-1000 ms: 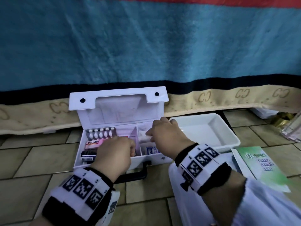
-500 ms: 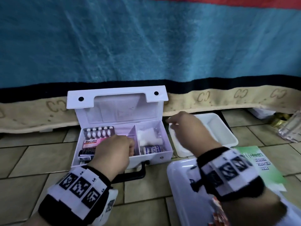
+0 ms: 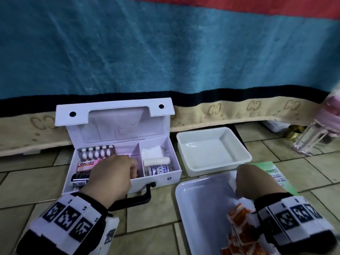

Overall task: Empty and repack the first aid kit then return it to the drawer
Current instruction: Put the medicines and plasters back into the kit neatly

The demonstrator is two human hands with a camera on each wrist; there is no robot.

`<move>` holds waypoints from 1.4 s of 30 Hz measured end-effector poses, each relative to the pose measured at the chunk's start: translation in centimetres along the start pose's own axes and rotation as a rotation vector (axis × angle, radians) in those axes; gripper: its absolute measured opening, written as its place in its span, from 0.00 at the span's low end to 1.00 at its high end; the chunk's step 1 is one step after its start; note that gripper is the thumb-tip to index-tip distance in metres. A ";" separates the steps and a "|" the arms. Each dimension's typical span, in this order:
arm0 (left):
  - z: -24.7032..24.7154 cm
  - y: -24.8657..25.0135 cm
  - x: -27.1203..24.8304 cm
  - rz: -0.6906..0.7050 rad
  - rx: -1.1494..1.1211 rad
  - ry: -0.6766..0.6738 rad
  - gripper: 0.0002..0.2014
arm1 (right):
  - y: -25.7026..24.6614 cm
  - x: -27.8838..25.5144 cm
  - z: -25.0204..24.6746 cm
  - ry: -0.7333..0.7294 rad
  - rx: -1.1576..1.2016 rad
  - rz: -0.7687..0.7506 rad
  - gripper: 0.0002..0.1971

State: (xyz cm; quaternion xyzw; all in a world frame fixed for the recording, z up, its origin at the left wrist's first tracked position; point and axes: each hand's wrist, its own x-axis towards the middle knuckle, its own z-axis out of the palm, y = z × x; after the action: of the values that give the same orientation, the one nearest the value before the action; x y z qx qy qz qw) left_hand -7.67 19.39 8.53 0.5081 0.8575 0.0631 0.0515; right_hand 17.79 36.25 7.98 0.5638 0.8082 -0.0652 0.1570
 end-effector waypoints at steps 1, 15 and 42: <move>0.0 0.0 0.0 -0.001 -0.008 0.001 0.14 | 0.0 -0.3 -0.3 -0.023 0.011 0.013 0.07; 0.2 -0.1 -0.1 0.018 -0.003 0.035 0.16 | -11.0 -3.3 -6.2 0.091 0.483 -0.478 0.18; -0.5 -0.1 0.1 -0.040 -0.056 -0.089 0.15 | -7.7 -3.7 -6.8 0.241 0.333 -0.317 0.14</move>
State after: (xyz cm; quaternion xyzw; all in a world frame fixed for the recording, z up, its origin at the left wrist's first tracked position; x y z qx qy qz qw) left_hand -7.89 19.44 9.02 0.4915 0.8623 0.0633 0.1047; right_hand 10.51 32.18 15.05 0.4519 0.8775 -0.1534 -0.0474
